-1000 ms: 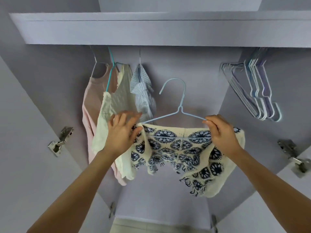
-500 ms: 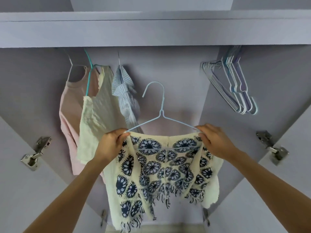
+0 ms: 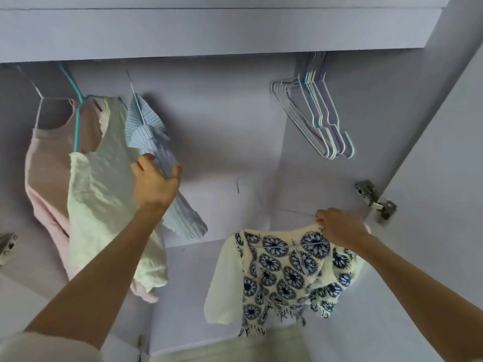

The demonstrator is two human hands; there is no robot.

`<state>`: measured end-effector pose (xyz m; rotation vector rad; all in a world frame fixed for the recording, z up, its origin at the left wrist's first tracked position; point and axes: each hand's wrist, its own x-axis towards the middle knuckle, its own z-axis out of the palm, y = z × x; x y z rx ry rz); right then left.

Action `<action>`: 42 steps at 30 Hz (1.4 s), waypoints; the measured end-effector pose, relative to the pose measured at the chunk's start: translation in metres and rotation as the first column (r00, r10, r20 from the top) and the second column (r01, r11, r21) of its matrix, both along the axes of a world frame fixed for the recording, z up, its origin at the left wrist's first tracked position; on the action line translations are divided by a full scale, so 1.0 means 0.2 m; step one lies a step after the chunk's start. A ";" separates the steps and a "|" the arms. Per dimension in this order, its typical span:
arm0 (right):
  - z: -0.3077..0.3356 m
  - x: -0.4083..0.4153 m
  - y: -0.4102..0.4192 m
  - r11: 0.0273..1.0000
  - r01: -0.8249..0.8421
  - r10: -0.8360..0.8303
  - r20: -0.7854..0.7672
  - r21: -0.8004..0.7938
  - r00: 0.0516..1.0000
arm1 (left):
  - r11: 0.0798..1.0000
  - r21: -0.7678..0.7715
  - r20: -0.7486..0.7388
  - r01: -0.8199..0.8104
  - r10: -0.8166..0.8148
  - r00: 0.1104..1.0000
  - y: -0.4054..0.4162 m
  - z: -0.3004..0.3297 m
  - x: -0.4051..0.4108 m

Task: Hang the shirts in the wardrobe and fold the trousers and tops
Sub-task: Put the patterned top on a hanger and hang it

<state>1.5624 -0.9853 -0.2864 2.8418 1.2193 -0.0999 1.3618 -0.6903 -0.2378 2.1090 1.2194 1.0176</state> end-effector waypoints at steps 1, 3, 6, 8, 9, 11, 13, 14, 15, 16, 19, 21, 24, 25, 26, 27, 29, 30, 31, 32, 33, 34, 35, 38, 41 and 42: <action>0.00 -0.01 0.00 0.998 0.059 -0.060 0.025 0.022 0.998 | 1.000 -0.013 -0.025 -0.006 0.006 1.000 0.02 0.03 0.03; 0.01 -0.04 0.02 0.979 0.165 -0.172 0.053 0.117 0.984 | 0.998 -0.054 -0.073 -0.007 0.003 0.997 0.07 0.07 0.09; 0.00 -0.08 0.06 0.921 0.242 -0.246 -0.025 0.307 0.969 | 0.994 -0.110 -0.129 -0.024 0.010 0.992 0.14 0.09 0.13; 0.01 -0.10 0.11 0.861 0.247 -0.226 -0.100 0.444 0.969 | 0.992 -0.120 -0.159 -0.048 0.028 0.987 0.18 0.09 0.13; 0.02 -0.11 0.15 0.835 0.231 -0.194 -0.127 0.499 0.973 | 0.990 -0.126 -0.151 -0.057 0.038 0.988 0.19 0.10 0.13; 0.05 -0.13 0.24 0.793 0.186 -0.087 -0.194 0.580 0.977 | 0.990 -0.130 -0.115 -0.060 0.045 0.992 0.23 0.10 0.13; 0.11 -0.16 0.35 0.795 0.144 0.045 -0.294 0.589 0.955 | 0.992 -0.122 -0.117 -0.039 0.024 0.993 0.26 0.12 0.11; 0.14 -0.17 0.43 0.812 0.110 0.104 -0.328 0.573 0.939 | 0.993 -0.111 -0.127 -0.030 0.016 0.992 0.29 0.14 0.10; 0.17 -0.18 0.50 0.824 0.073 0.148 -0.338 0.562 0.929 | 0.996 -0.091 -0.140 -0.027 0.014 0.990 0.30 0.15 0.09; 0.19 -0.19 0.58 0.818 0.049 0.182 -0.339 0.574 0.923 | 0.998 -0.058 -0.160 -0.032 0.023 0.987 0.32 0.15 0.06; 0.23 -0.26 0.80 0.715 0.082 0.221 -0.336 0.694 0.915 | 0.997 0.043 -0.230 -0.070 0.078 0.970 0.36 0.16 -0.01; 0.24 -0.33 0.94 0.640 0.109 0.233 -0.328 0.760 0.916 | 0.992 0.091 -0.284 -0.082 0.105 0.953 0.40 0.15 -0.05; 0.27 -0.41 1.13 0.575 0.085 0.260 -0.280 0.814 0.924 | 0.980 0.190 -0.357 -0.062 0.127 0.925 0.47 0.14 -0.11; 0.28 -0.45 1.19 0.572 0.061 0.273 -0.260 0.818 0.926 | 0.975 0.214 -0.377 -0.056 0.136 0.916 0.48 0.13 -0.13; 0.29 -0.48 1.25 0.575 0.040 0.291 -0.250 0.817 0.924 | 0.970 0.238 -0.389 -0.047 0.140 0.911 0.49 0.13 -0.16; 0.31 -0.51 1.30 0.584 0.024 0.300 -0.243 0.812 0.922 | 0.967 0.253 -0.387 -0.037 0.136 0.912 0.51 0.13 -0.18; 0.34 -0.56 1.42 0.607 0.000 0.299 -0.228 0.795 0.927 | 0.967 0.254 -0.350 0.001 0.091 0.932 0.52 0.13 -0.24; 0.35 -0.59 1.47 0.620 0.002 0.291 -0.231 0.785 0.928 | 0.967 0.254 -0.333 0.035 0.054 0.941 0.52 0.13 -0.26; 0.36 -0.60 1.51 0.626 0.014 0.280 -0.242 0.779 0.929 | 0.965 0.254 -0.329 0.070 0.018 0.944 0.52 0.12 -0.28; 0.37 -0.62 1.55 0.631 0.033 0.269 -0.257 0.775 0.928 | 0.962 0.255 -0.336 0.098 -0.007 0.942 0.52 0.12 -0.30; 0.39 -0.64 1.59 0.631 0.052 0.257 -0.272 0.774 0.927 | 0.960 0.255 -0.349 0.116 -0.021 0.937 0.52 0.11 -0.32; 0.40 -0.65 1.63 0.631 0.072 0.245 -0.287 0.772 0.926 | 0.958 0.257 -0.371 0.127 -0.024 0.928 0.52 0.11 -0.33; 0.42 -0.66 1.66 0.633 0.100 0.228 -0.308 0.768 0.924 | 0.957 0.257 -0.401 0.138 -0.024 0.916 0.52 0.10 -0.35; 0.45 -0.67 1.73 0.648 0.175 0.182 -0.374 0.741 0.909 | 0.957 0.244 -0.465 0.157 -0.027 0.885 0.53 0.08 -0.36; 0.41 -0.70 1.73 0.684 0.193 0.168 -0.410 0.704 0.897 | 0.957 0.240 -0.488 0.165 -0.028 0.873 0.54 0.07 -0.38; 0.38 -0.71 1.72 0.685 0.188 0.176 -0.410 0.704 0.895 | 0.959 0.232 -0.499 0.164 -0.028 0.866 0.54 0.07 -0.38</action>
